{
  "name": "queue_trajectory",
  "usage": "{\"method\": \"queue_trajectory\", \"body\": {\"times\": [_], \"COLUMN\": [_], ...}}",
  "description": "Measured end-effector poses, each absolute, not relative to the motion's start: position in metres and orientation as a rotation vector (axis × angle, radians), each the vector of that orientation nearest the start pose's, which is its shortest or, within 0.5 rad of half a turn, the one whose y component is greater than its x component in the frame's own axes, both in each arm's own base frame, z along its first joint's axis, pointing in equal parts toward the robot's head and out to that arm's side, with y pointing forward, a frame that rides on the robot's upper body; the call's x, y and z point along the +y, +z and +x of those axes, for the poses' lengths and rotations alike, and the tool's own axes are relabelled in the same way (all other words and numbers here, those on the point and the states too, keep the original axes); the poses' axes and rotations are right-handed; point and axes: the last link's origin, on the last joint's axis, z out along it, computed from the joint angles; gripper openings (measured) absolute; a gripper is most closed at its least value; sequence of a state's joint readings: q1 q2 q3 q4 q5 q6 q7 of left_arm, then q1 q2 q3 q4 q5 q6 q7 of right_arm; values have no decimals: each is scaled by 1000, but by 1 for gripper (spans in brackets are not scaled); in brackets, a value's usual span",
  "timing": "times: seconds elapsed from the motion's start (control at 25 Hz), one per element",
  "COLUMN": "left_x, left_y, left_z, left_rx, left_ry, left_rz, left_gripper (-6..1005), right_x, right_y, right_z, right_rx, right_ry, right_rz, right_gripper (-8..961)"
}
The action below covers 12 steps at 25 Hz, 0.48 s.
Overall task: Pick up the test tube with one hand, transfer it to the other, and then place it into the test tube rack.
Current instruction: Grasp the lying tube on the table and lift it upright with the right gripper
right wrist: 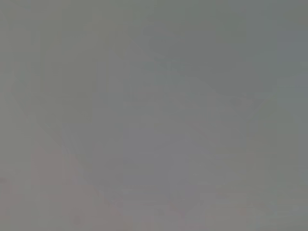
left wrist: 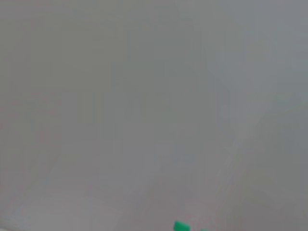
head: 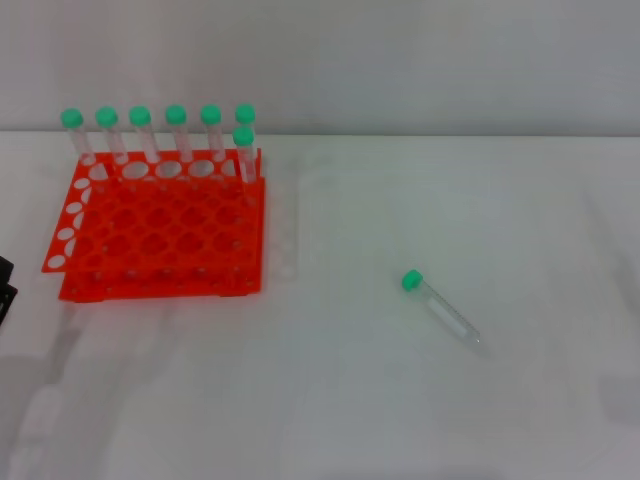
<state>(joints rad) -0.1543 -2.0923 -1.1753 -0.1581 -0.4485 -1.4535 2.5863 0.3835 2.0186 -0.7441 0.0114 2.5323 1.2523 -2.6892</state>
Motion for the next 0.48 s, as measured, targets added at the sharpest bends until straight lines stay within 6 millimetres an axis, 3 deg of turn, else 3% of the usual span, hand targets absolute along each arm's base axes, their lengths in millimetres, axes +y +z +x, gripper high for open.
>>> {"method": "queue_trajectory", "body": {"times": [0.48], "left_x": [234], "left_y": [12], "left_z": [-371], "left_rx": [-772], "left_ry": [-1003], "left_rz": [-1369], "left_gripper": [874], "right_x": [311], "right_y": [46], "right_z": [380], "right_rx": [706], "right_ry": [795], "right_rz": [-1433], "right_gripper": [855]}}
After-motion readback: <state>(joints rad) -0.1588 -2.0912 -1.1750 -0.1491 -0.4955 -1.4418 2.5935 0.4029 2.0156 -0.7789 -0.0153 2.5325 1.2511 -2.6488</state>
